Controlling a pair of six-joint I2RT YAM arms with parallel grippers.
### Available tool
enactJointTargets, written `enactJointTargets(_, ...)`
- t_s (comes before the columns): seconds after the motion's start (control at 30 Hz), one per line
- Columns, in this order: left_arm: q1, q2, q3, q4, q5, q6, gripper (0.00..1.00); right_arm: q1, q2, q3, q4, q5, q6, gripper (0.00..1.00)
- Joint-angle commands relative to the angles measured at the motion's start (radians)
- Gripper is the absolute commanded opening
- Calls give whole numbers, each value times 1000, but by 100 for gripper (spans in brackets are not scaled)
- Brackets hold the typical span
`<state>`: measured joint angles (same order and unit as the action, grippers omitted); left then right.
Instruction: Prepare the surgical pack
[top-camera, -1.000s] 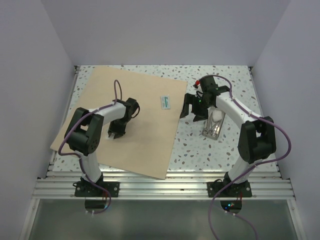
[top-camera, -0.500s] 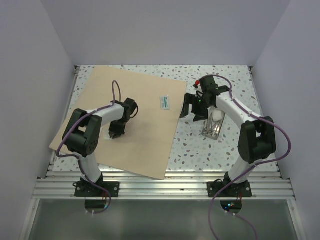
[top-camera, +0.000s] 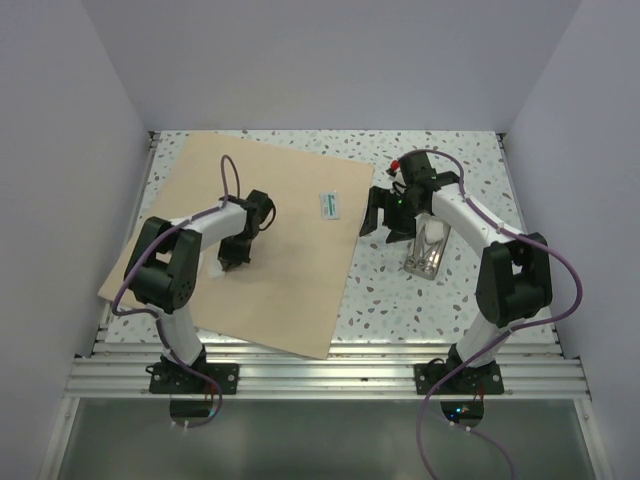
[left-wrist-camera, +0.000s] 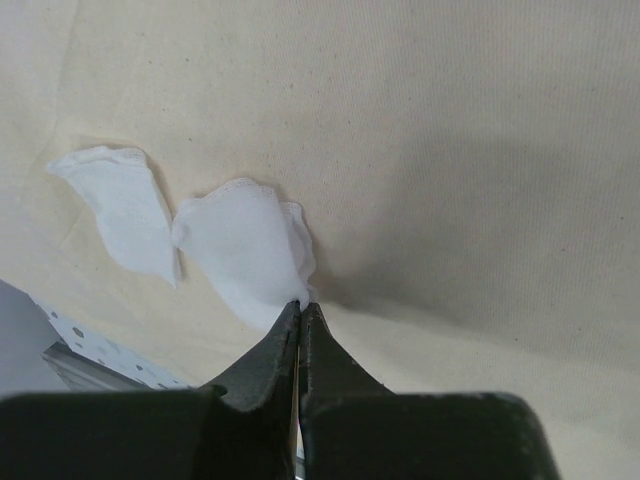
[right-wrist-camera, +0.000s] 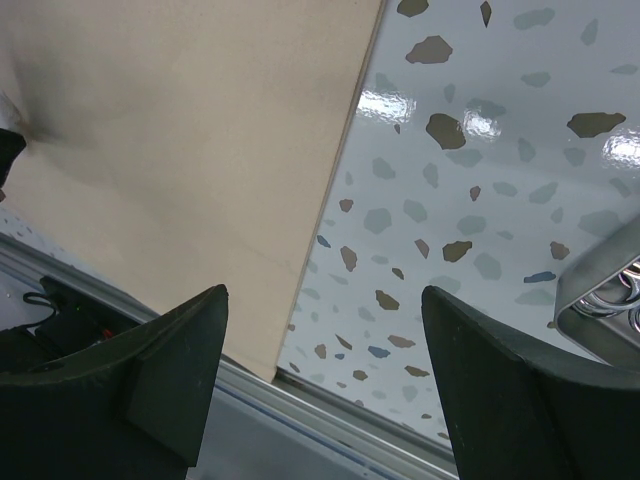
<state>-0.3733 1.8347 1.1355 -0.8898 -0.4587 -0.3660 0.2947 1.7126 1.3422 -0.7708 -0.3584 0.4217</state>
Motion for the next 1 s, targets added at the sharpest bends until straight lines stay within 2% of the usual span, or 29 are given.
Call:
enactJointTargets(0.0,10,-32,66,-23,-28,-27,0,4,-42,26,15,-28,-8,82)
enactJointTargets(0.27,10,-45,79,-84,-115,-53,0,6,-51,12,18,-50,-3,82)
enactJointTargets(0.6,17,-103,178,-201,-241,-114,0,35,-68,-29,39,-93,17,82)
enactJointTargets(0.9,51,-95,211,-225,-334,-84,0,44,-68,-38,44,-116,22,82)
enactJointTargets(0.97,57,-72,204,-233,-408,-68,0,49,-73,-44,45,-119,25,82)
